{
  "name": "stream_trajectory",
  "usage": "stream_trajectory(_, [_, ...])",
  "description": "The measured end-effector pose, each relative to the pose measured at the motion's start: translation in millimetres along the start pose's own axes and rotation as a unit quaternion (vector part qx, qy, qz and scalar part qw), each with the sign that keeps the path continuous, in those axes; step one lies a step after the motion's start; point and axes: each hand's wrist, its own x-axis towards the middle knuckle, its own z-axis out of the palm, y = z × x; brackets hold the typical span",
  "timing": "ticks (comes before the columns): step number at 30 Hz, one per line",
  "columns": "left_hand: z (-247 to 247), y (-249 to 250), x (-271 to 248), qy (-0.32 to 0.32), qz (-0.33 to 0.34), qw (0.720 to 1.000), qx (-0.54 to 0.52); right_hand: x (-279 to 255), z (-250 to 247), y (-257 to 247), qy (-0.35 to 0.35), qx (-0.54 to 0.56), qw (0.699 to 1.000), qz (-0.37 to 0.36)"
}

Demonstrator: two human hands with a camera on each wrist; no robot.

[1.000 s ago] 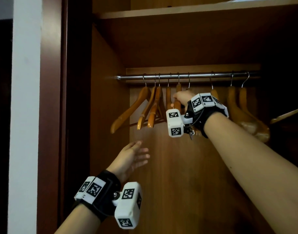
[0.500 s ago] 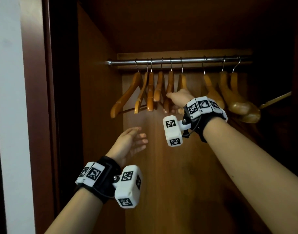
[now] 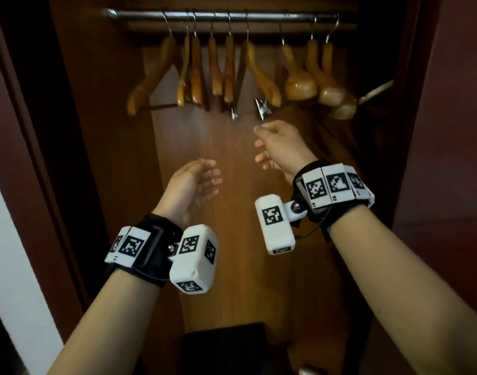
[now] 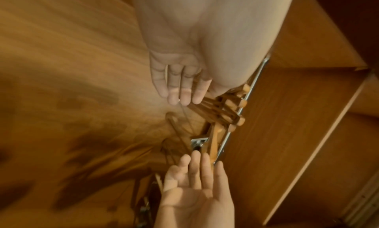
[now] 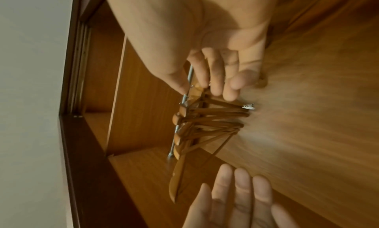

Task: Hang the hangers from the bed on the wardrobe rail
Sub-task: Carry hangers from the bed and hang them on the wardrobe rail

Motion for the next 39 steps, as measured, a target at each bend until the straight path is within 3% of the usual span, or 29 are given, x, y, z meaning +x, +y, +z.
stream_trajectory(11, [69,-93,-54,-0.039,-0.132,0.99,-0.001,-87,-85,67,0.011,-0.026,0.996,0.08])
stream_trajectory(17, [168,-121,-109,-0.123,-0.169,0.978,0.006,-150,-185,93,0.07,-0.034,0.991,0.106])
stream_trajectory(22, [290,-142,-179,-0.208,-0.195,0.958,-0.042,-236,-314,115,0.168,-0.06,0.974,0.142])
stream_trajectory(30, [511,-160,-342,-0.373,-0.253,0.889,-0.079,-410,-519,95,0.328,-0.122,0.917,0.191])
stream_trajectory(39, [692,-177,-512,-0.547,-0.308,0.775,-0.077,-584,-674,77,0.516,-0.174,0.805,0.236])
